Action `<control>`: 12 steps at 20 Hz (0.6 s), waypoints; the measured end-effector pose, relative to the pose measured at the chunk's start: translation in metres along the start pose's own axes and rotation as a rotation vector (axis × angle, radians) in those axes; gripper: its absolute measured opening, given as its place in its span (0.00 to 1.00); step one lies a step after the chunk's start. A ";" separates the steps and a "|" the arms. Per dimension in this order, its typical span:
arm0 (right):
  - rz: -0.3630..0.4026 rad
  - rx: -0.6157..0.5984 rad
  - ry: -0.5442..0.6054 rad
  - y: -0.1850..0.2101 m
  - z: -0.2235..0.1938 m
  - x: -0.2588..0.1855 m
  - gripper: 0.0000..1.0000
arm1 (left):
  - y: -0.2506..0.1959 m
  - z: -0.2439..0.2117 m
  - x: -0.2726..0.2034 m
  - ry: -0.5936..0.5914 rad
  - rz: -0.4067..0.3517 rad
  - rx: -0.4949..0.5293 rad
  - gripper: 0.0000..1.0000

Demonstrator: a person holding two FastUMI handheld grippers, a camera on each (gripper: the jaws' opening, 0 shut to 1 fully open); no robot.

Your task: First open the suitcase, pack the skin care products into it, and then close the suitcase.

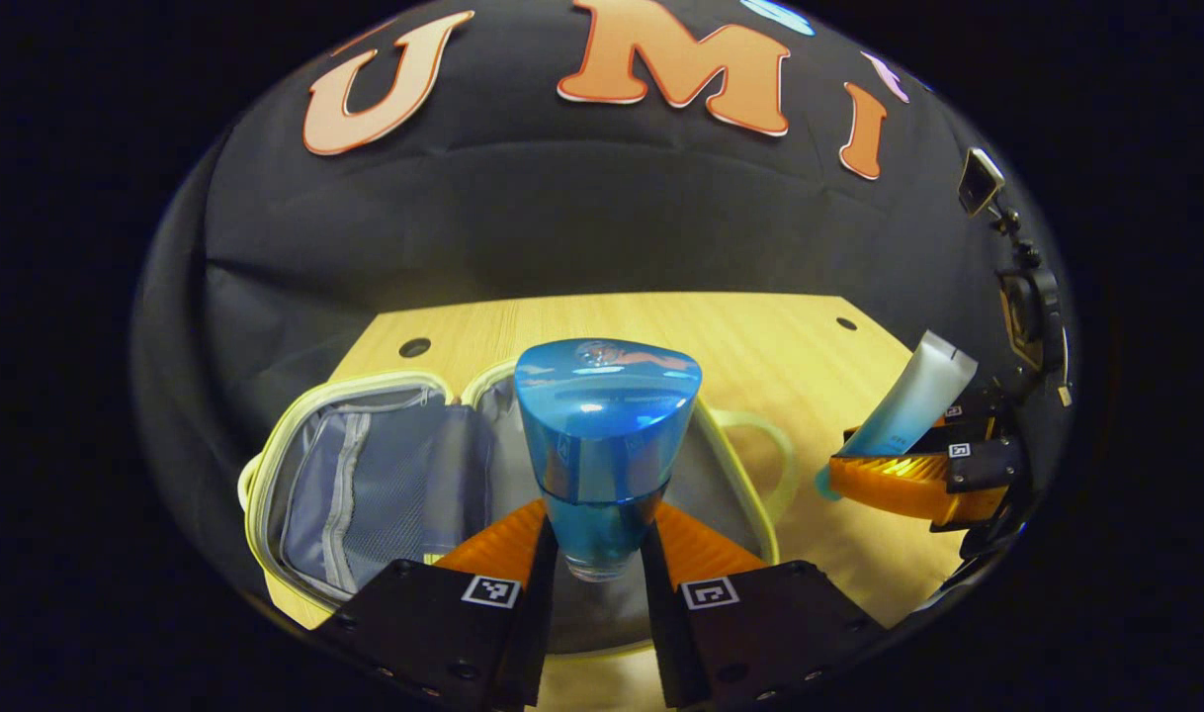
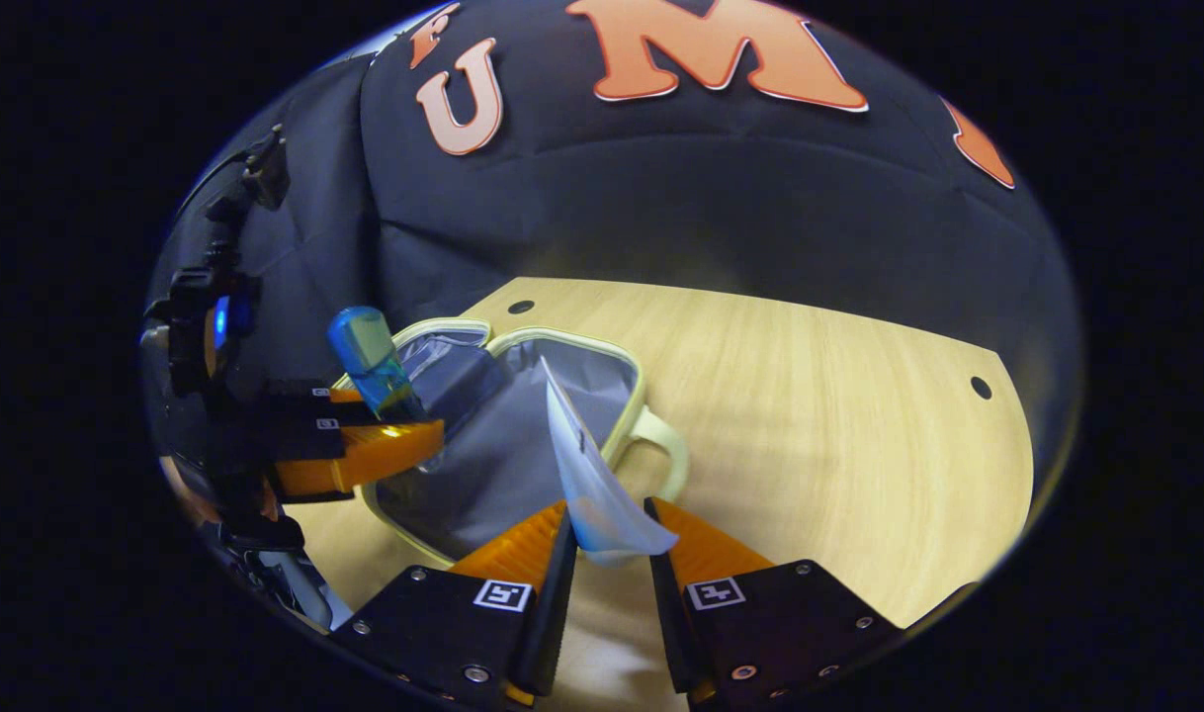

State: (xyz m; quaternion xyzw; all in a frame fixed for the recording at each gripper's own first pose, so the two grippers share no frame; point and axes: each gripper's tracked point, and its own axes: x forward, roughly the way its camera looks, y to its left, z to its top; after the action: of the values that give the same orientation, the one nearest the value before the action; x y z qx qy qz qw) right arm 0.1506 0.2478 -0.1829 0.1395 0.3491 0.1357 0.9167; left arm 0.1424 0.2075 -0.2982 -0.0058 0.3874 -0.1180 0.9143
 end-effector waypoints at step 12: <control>0.124 0.164 0.140 0.045 -0.001 0.060 0.43 | 0.002 -0.042 0.022 0.334 0.057 -0.062 0.45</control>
State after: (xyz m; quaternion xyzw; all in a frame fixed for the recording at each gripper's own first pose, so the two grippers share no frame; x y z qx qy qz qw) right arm 0.1860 0.3102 -0.2042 0.2253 0.4129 0.1727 0.8654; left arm 0.1279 0.2076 -0.3428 -0.0036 0.5375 -0.0794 0.8395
